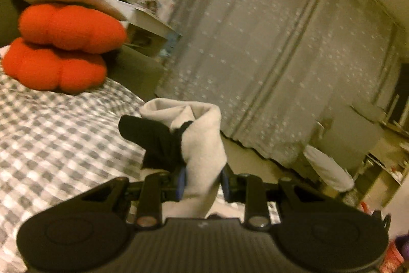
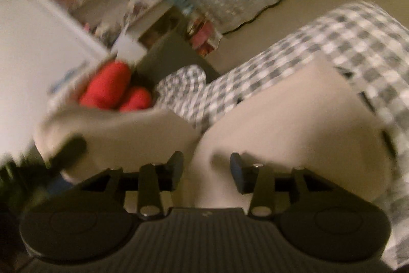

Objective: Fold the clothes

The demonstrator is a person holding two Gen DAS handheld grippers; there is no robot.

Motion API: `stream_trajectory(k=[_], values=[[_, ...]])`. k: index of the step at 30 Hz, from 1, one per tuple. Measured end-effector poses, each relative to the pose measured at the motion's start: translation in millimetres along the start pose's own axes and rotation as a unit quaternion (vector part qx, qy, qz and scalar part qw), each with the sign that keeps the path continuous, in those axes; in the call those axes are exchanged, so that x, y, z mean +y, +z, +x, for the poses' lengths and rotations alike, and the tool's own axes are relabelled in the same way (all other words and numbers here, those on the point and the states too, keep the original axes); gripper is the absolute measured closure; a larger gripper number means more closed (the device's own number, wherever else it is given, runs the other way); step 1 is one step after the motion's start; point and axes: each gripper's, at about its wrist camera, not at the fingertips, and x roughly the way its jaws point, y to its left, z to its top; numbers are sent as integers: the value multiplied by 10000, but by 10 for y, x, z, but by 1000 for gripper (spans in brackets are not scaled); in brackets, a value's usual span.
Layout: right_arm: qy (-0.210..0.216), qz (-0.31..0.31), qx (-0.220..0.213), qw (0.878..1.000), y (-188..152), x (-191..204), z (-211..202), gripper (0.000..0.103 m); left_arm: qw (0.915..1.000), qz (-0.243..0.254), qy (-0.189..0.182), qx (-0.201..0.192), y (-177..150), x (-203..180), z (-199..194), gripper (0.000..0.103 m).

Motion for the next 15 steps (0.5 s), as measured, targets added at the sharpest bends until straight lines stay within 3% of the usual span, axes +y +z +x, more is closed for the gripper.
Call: stream_trajectory(k=[7,15], values=[[698,1258,-242,9893,238,-374,-307,48,9963,504,-432,541,-179,-285,195,75],[924,1675,-221,9813,349,-577,-525,43,9860,1063,-785,1021,-411,-441,377,74]])
